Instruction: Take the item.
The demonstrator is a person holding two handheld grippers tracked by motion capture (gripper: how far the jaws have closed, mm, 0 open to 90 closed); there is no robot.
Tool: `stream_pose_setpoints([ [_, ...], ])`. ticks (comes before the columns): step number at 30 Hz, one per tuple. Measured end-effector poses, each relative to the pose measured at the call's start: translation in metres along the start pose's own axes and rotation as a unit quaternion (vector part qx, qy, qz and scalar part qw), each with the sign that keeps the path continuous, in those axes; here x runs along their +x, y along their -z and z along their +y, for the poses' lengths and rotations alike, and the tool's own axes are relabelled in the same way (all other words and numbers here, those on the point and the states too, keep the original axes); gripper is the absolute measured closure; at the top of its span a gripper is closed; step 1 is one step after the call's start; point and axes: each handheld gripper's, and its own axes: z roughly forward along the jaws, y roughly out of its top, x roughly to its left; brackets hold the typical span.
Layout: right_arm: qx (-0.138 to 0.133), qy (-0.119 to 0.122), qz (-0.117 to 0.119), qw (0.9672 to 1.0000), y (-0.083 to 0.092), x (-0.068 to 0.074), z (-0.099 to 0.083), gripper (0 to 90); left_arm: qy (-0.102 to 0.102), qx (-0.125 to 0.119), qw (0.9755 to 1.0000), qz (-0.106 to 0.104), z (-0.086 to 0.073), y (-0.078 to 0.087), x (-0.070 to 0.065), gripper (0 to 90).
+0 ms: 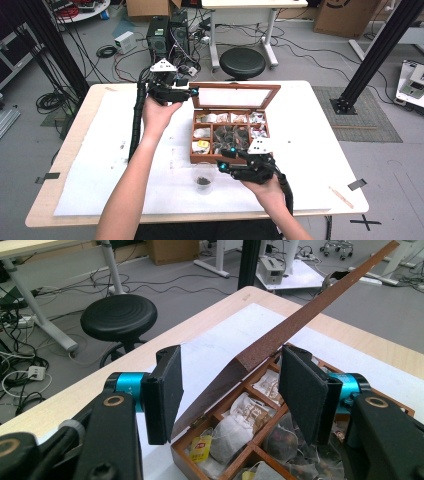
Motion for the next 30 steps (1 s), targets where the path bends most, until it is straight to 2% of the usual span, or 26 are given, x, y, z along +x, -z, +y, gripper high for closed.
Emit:
stream_pose_setpoints([
  [5,-0.019,-0.010,-0.027,0.9994,0.018,-0.014,0.001,49.0,0.001,-0.001,1.0000,-0.001,0.000,0.000,0.000,43.2],
  [9,-0.031,-0.010,-0.058,0.9978,0.035,-0.026,0.000,47.4,0.001,-0.001,1.0000,-0.003,0.000,0.000,0.001,43.0],
  [16,-0.049,-0.022,-0.114,0.9921,0.067,-0.047,-0.004,42.6,0.000,0.001,1.0000,-0.004,-0.001,0.000,0.001,43.0],
  [22,-0.066,-0.039,-0.163,0.9836,0.096,-0.065,-0.009,39.0,0.000,-0.001,1.0000,-0.005,-0.002,0.001,0.000,42.8],
  [26,-0.070,-0.055,-0.201,0.9755,0.113,-0.079,-0.016,34.3,-0.001,-0.001,1.0000,-0.005,-0.002,0.001,0.000,42.8],
  [30,-0.072,-0.078,-0.226,0.9683,0.128,-0.091,-0.024,32.2,-0.001,-0.001,1.0000,-0.003,-0.002,0.001,-0.001,42.7],
])
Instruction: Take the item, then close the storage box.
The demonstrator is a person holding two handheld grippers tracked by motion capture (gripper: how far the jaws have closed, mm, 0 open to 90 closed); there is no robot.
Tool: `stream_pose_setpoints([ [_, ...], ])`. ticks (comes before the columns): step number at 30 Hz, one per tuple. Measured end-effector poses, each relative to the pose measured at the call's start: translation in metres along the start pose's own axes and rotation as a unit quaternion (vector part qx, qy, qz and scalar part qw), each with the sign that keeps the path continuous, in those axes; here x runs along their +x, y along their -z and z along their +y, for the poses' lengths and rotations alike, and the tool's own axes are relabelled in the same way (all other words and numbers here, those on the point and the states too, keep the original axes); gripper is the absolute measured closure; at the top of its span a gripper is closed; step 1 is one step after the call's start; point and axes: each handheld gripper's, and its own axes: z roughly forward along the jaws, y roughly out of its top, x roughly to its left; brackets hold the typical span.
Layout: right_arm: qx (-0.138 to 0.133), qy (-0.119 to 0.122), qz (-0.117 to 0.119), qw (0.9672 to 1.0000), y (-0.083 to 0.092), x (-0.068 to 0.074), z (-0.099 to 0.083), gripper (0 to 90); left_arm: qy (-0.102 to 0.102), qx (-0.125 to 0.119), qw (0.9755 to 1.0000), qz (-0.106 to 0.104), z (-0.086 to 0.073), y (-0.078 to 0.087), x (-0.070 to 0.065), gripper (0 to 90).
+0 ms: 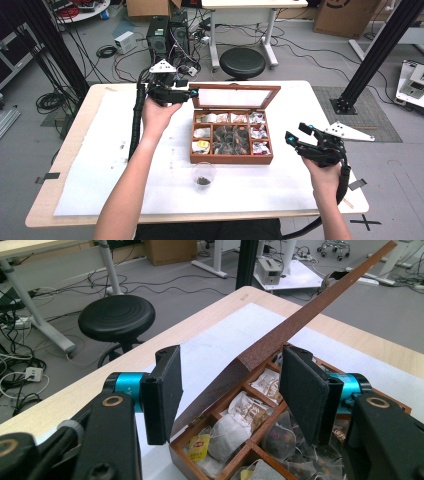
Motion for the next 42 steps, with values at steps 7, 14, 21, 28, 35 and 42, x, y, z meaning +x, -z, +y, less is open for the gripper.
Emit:
stream_pose_setpoints([
  [7,0.000,-0.011,-0.034,0.9993,0.007,-0.017,-0.004,30.8,0.000,0.000,1.0000,0.000,0.000,0.000,0.000,42.7],
  [14,-0.002,-0.012,-0.039,0.9992,0.008,-0.017,-0.004,30.6,0.001,0.000,1.0000,0.001,0.000,0.000,0.000,42.7],
  [21,-0.005,-0.009,-0.040,0.9991,0.007,-0.016,-0.001,30.4,0.001,-0.001,1.0000,0.002,0.000,0.001,0.000,42.7],
  [28,-0.003,-0.010,-0.045,0.9989,0.007,-0.017,-0.004,30.0,0.006,-0.005,1.0000,0.003,0.000,-0.001,0.001,42.7],
  [35,-0.004,-0.008,-0.046,0.9989,0.007,-0.018,-0.004,29.7,0.006,-0.003,1.0000,0.004,0.001,-0.001,0.000,42.7],
  [42,-0.007,-0.009,-0.049,0.9987,0.009,-0.018,-0.003,29.7,0.004,-0.004,1.0000,0.004,0.001,-0.001,-0.001,42.7],
])
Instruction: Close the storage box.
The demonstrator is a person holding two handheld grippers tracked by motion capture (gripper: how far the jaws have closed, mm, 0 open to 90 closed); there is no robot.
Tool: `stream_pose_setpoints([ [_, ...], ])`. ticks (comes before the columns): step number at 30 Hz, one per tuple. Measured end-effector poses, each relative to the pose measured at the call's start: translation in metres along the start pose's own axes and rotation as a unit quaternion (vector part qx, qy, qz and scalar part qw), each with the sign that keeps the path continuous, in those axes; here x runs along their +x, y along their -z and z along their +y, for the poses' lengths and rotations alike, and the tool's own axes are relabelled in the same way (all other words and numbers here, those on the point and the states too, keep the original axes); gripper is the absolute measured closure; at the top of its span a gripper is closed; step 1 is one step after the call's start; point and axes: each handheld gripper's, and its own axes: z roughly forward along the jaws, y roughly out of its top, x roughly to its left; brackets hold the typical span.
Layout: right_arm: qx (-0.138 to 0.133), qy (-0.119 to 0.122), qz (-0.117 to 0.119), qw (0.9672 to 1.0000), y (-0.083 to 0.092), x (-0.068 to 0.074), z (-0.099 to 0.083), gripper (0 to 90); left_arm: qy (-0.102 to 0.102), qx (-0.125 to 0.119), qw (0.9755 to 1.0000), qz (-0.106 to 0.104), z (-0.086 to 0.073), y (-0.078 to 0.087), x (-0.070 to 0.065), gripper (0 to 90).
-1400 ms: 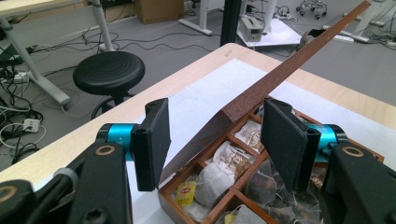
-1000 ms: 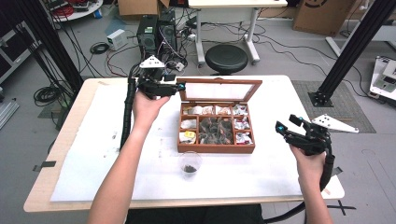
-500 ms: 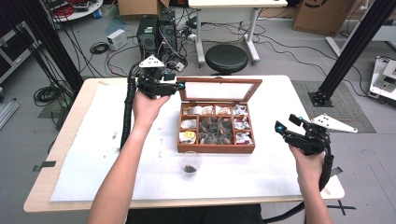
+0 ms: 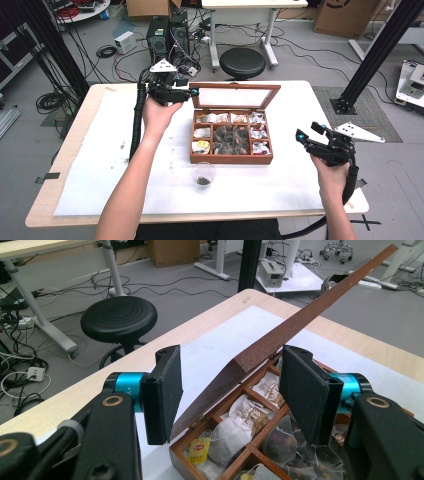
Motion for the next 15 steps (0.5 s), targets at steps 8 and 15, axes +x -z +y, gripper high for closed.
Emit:
stream_pose_setpoints([
  [8,0.001,0.004,0.004,1.0000,-0.0020,0.0024,-0.0004,29.5,0.000,0.000,1.0000,-0.001,0.0001,-0.0001,0.0002,42.7],
  [15,0.004,0.007,0.012,0.9999,-0.0052,0.0062,-0.0004,29.6,0.000,0.002,1.0000,0.000,0.0002,0.0003,-0.0002,42.8],
])
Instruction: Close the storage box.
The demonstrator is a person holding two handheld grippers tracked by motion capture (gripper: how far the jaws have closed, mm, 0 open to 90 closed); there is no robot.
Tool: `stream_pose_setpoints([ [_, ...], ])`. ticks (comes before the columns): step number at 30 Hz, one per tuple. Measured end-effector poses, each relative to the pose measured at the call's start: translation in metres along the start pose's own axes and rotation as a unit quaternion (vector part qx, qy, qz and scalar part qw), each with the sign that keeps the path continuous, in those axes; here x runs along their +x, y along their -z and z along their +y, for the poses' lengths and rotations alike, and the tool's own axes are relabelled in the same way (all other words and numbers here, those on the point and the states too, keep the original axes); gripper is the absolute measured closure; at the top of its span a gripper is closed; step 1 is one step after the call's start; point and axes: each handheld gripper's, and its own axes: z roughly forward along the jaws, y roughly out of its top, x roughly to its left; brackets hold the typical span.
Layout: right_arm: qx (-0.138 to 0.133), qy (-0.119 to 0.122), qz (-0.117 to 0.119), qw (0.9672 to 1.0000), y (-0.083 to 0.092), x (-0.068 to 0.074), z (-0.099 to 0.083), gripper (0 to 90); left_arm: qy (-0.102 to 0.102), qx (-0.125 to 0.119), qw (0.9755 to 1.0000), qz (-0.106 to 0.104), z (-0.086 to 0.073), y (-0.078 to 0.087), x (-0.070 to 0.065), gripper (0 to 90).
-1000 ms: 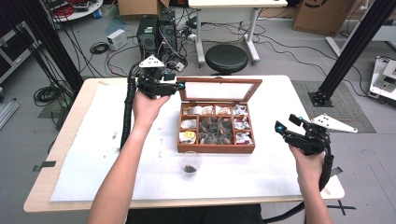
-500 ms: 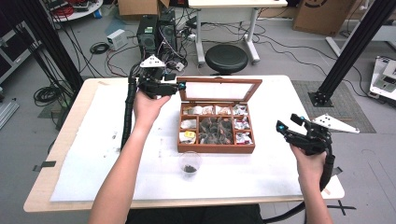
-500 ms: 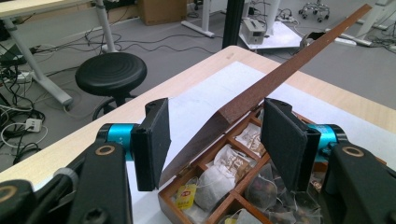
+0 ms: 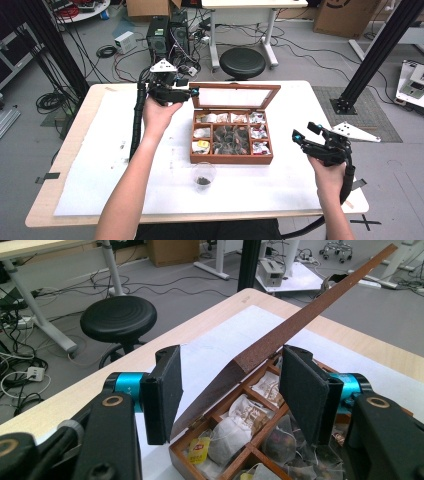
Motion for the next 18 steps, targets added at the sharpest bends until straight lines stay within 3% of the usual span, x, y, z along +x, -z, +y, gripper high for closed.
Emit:
stream_pose_setpoints([
  [18,0.000,0.002,0.000,1.0000,-0.0021,0.0022,-0.0008,29.6,0.006,0.004,0.9999,0.009,-0.0046,0.0023,-0.0053,42.0],
])
